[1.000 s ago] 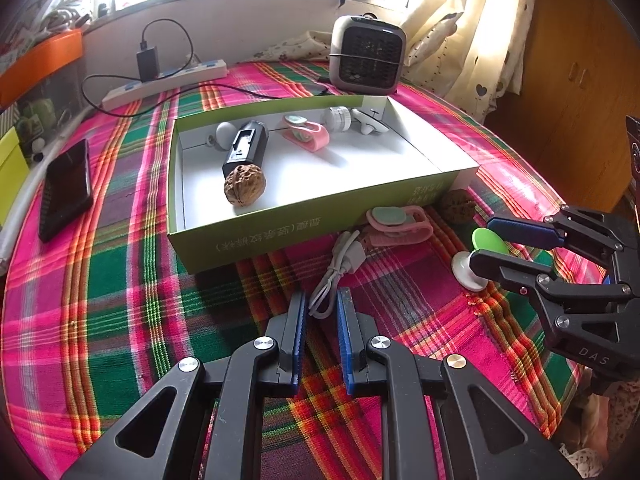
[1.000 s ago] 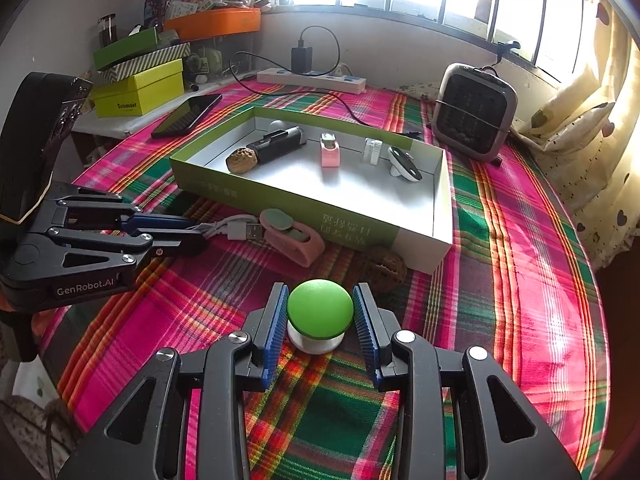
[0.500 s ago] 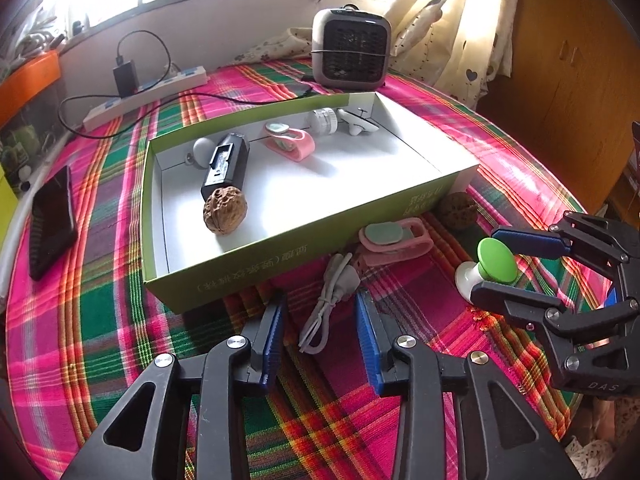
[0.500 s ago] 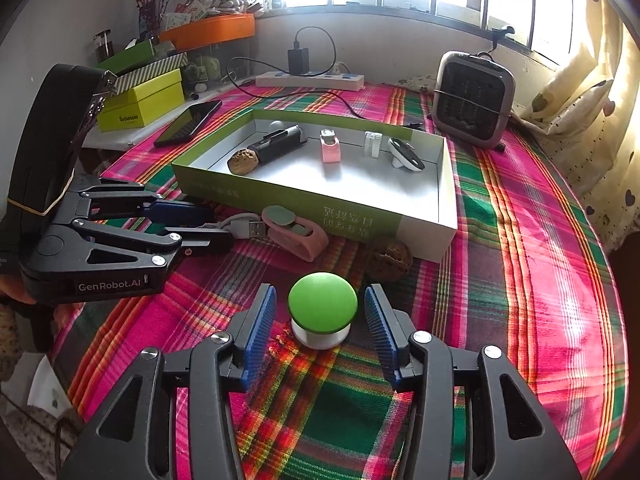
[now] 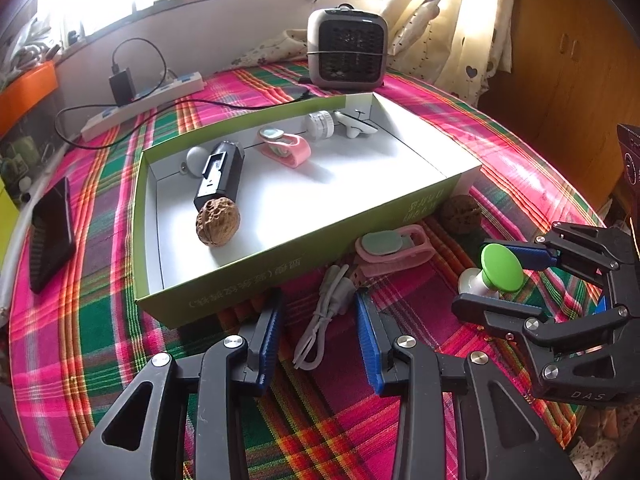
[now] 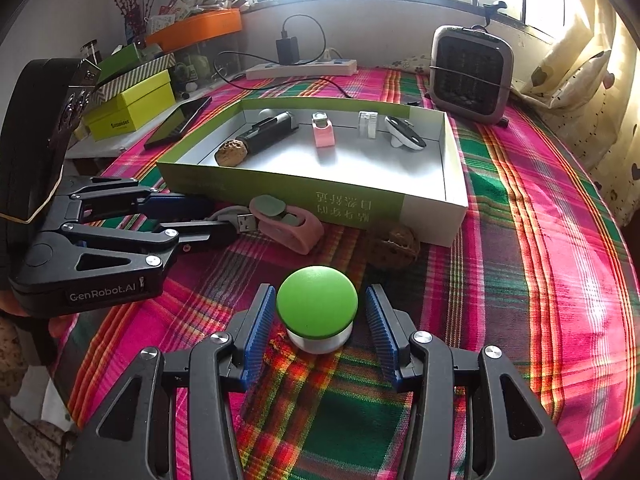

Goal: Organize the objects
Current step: 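Lift the green knob with the right tool while the left tool moves toward the white USB cable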

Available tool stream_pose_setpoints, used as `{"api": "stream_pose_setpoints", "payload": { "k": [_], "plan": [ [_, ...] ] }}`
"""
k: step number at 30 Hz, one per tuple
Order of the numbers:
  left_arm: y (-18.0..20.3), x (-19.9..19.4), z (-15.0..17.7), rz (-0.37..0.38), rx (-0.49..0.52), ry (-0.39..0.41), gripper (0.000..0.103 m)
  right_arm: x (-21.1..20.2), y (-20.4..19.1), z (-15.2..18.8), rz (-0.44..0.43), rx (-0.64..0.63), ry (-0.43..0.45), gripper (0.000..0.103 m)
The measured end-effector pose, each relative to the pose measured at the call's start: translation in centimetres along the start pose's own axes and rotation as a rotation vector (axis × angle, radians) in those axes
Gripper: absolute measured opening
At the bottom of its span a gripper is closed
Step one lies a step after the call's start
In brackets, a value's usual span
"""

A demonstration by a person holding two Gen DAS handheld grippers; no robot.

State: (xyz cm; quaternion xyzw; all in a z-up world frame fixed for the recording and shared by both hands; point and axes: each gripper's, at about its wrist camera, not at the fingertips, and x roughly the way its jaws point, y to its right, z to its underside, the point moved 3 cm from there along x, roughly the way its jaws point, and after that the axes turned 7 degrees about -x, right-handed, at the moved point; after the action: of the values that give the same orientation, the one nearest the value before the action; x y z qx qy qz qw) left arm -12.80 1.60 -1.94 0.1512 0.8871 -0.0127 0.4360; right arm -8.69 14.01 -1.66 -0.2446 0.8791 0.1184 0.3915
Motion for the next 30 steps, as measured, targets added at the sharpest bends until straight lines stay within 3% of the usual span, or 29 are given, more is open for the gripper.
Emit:
{"api": "stream_pose_setpoints", "payload": {
  "k": [10, 12, 18, 30],
  "plan": [
    [0.40, 0.01, 0.11, -0.018, 0.014, 0.008, 0.031, -0.09, -0.23, 0.05, 0.025, -0.019, -0.005, 0.045],
    [0.33, -0.03, 0.13, -0.018, 0.014, 0.007, 0.026, -0.13, -0.18, 0.07, 0.025, -0.017, -0.004, 0.039],
    [0.66, -0.10, 0.24, -0.004, 0.024, 0.005, 0.017, -0.15, -0.36, 0.10, 0.025, -0.026, -0.003, 0.035],
    [0.59, -0.14, 0.24, -0.002, 0.005, 0.006, 0.016, -0.22, -0.33, 0.14, 0.023, -0.023, -0.001, 0.035]
  ]
}}
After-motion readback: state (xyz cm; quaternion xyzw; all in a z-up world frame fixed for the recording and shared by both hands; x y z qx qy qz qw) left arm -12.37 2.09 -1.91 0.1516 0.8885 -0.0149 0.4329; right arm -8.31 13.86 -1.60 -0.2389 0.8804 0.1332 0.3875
